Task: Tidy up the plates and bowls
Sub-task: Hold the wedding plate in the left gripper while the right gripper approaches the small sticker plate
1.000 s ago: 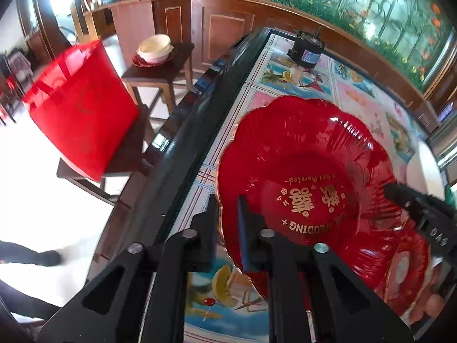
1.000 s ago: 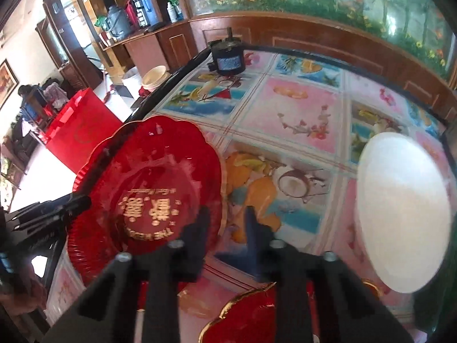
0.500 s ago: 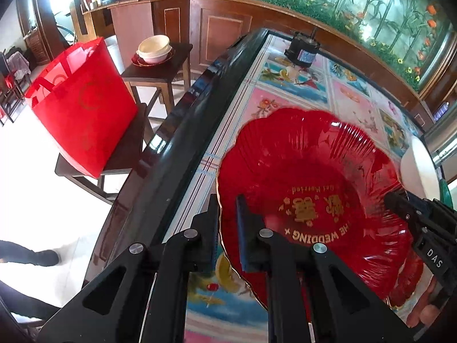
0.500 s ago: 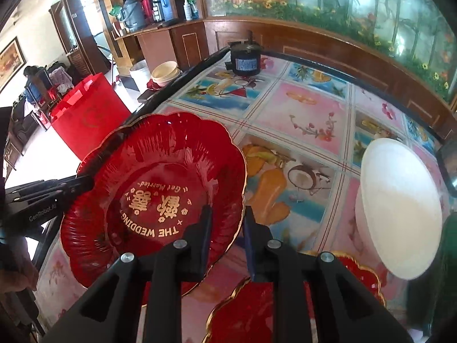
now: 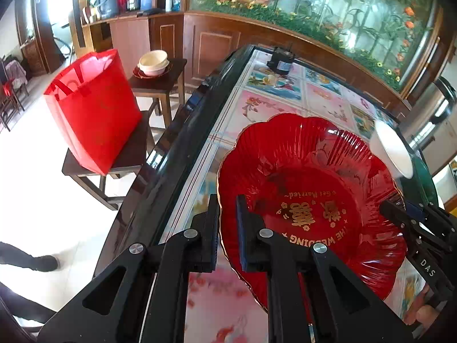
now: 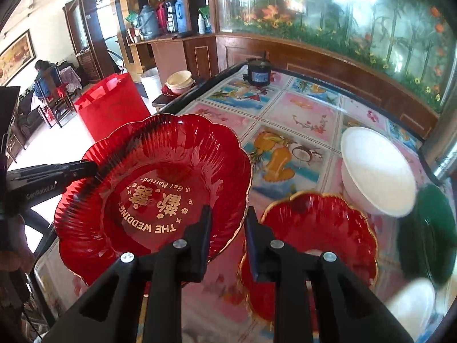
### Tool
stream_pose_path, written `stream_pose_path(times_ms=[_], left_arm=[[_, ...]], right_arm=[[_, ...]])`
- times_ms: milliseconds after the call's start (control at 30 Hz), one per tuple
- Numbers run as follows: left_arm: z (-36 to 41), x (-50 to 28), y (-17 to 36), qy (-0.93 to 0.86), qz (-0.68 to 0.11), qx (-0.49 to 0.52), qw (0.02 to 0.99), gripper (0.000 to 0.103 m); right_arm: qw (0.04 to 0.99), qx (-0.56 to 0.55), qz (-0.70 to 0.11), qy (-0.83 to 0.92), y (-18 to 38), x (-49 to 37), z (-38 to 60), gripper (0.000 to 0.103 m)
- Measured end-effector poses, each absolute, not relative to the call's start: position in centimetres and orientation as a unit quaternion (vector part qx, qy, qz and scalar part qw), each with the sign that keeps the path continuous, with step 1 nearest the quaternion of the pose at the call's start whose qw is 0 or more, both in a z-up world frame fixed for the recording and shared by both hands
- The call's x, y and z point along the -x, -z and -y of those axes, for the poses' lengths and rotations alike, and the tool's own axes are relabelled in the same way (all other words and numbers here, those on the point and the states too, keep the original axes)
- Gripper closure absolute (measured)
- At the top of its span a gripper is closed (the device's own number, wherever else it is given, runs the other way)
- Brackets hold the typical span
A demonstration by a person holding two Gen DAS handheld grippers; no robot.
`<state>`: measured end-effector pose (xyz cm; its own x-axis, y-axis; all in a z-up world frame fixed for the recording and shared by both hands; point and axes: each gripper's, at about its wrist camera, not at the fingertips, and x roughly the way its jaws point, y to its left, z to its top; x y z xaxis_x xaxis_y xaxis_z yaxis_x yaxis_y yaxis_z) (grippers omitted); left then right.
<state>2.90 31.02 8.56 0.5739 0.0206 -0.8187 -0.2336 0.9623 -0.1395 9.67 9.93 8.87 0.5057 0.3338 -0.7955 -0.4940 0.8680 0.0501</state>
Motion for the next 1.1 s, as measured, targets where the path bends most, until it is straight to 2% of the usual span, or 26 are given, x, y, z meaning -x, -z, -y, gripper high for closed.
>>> stream_pose_path(times_ms=[200,533,1100], left_arm=[[-30.7,1.2,-8.9,-0.068,-0.444,0.112,0.886,0.093],[-30.2,6.1,-7.2,-0.071,-0.439,0.106,0.890,0.092],[-30.6,8.3,-3.8,-0.081,-0.442,0.122,0.885,0.093]], right_arm=[[0.869,0.085,-0.422,-0.244,-9.5,-5.1,-9.3,0.079],[0.857,0.086,-0.441,-0.253,-7.1,0.2,-9.3,0.075],[0.840,0.095,-0.465,-0.262,-4.3,1.9,-9.8,0.074]])
